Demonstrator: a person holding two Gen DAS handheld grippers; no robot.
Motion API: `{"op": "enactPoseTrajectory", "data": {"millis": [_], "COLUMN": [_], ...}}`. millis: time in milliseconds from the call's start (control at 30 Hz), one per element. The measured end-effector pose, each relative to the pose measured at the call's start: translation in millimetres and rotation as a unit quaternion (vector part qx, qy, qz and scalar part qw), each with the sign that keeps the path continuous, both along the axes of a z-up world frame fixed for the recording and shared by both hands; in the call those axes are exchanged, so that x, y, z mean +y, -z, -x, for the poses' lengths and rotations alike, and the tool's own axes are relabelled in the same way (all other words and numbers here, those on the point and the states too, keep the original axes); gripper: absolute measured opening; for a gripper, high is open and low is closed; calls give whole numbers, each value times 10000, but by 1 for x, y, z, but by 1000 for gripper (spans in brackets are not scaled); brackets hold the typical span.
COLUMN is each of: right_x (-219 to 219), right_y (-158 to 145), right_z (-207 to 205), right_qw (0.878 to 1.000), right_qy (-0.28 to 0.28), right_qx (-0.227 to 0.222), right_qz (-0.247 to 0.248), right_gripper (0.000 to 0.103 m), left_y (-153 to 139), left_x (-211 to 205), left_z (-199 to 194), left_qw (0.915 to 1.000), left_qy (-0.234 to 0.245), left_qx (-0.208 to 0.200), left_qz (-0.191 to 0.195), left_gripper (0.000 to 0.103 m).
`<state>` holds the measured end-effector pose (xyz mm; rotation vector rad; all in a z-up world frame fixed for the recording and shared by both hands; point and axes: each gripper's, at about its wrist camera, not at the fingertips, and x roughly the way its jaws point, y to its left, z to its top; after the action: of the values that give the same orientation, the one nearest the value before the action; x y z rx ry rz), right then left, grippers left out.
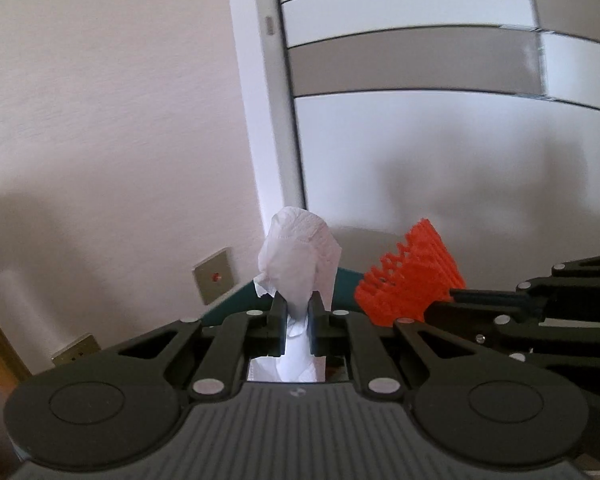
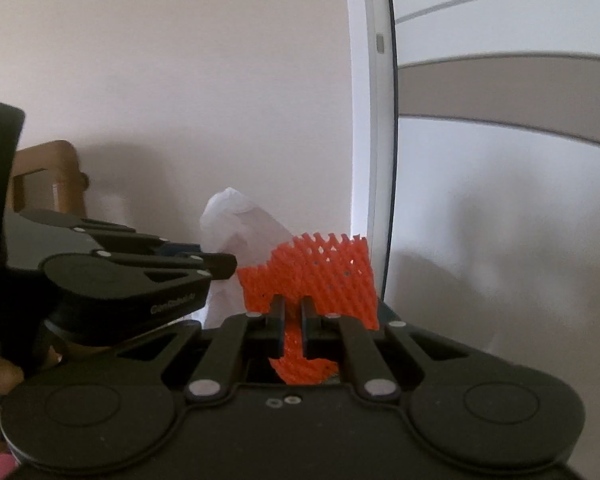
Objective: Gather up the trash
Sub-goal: 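Lift the white tissue and orange mesh net over the wastebasket, then open both grippers to drop the tissue and mesh net into the wastebasket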
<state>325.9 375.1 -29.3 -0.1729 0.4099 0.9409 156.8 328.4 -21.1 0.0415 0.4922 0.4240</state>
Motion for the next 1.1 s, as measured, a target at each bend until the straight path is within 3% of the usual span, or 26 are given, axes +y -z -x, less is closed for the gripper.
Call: {"op": "enactPoseTrajectory", "data": {"millis": [333,533,600,800,867,933,1000,1100], "right_x": [35,30,29,30,29,29,22,5], "right_y": [48,67,67,56,53,48,43,32], "right_z": [-45,-47,-48,-53,-55,-57,-56,-51], "right_qw": [9964,9945,9946,9947,9948,9953,9957,9968], "right_qy": [178,201,194,163,154,250,226,195], "right_qx": [765,806,795,815,820,755,755,693], "right_qz": [327,634,631,607,587,558,480,352], "right_gripper": [6,12,10,22,25,32,34,37], "left_y": [42,73,78,85,85,85,81,75], "left_x": [46,54,57,68,69,68,65,61], "left_z": [-60,-86,-93,-102,-101,-101,-92,-81], "left_qw": [9968,9896,9885,9837,9834,9834,9863,9878], "left_qy": [-216,-178,-215,-408,-444,-457,-504,-421], "left_qx": [578,1190,1263,1374,1348,1308,1124,1042], "left_qz": [507,783,801,1090,1135,1171,1101,1082], "left_gripper": [10,10,10,14,26,63,72,72]}}
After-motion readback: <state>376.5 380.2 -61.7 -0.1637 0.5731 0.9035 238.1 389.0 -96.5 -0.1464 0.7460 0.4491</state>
